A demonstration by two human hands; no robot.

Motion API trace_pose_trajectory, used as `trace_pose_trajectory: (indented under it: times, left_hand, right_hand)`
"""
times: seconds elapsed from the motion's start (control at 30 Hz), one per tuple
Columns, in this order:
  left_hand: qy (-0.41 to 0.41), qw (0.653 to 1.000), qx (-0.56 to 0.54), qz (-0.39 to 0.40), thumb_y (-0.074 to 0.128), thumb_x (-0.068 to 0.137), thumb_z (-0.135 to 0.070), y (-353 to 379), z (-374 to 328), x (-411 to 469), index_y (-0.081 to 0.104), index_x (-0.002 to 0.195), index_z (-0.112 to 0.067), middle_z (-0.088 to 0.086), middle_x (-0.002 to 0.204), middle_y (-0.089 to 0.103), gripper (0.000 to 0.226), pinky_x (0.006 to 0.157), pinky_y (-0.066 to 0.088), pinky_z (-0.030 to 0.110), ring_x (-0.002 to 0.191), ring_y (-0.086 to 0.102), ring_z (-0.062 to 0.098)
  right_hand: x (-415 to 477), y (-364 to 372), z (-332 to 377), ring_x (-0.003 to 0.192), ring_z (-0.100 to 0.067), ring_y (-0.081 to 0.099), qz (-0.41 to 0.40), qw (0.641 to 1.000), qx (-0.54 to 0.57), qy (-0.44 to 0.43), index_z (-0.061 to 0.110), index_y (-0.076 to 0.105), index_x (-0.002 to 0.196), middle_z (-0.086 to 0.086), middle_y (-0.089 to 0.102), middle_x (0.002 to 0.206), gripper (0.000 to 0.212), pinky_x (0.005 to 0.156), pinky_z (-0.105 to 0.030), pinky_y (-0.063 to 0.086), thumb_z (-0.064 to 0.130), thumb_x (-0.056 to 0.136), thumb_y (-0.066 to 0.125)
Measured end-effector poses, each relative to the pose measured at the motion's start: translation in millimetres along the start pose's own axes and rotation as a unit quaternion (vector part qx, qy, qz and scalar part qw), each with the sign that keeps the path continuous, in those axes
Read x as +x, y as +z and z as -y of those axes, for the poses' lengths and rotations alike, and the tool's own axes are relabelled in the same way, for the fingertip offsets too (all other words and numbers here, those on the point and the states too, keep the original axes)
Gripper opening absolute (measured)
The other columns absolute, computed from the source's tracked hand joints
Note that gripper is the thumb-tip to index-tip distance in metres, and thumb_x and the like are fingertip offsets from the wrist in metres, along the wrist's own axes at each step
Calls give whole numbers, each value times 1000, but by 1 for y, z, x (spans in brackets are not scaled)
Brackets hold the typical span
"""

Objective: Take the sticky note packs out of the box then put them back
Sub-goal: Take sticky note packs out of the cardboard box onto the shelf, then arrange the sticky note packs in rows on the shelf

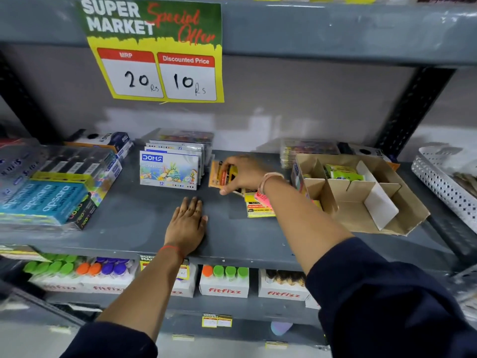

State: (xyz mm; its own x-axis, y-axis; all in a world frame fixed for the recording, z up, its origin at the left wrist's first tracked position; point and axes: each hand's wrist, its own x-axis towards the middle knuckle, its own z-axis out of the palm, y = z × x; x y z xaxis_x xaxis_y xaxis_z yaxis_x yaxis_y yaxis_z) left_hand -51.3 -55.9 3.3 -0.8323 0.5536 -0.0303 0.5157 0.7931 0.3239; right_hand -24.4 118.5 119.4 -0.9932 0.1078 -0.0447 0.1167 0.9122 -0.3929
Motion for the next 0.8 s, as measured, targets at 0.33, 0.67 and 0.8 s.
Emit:
trace_pose_trajectory:
  times: [0.33,0.67,0.8]
  left_hand:
    - [26,999,25,5,10,81,-39,3,9,3,16,144,-13,3,157,15,69,120,9,35,146,7,20]
    - [32,999,10,-2,26,98,-24,4,6,3,16,144,-9,6,157,14,49,120,7,33,146,7,20]
    - [18,1000,-5,-2,26,98,-22,5,-1,1,17,144,-8,8,157,14,49,120,7,33,146,7,20]
  right_hand:
    - [24,58,-9,114,-28,58,81,991,-97,36,22,55,121,-5,63,126,63,88,-29,44,43,66,79]
    - [-14,11,-38,147,-28,-9,195,972,-124,39,17,3,150,-4,-5,160,106,119,-44,3,25,74,77]
    - [-27,22,-52,146,-25,15,180,964,-191,32,15,20,148,-6,18,159,95,116,-34,20,18,74,77]
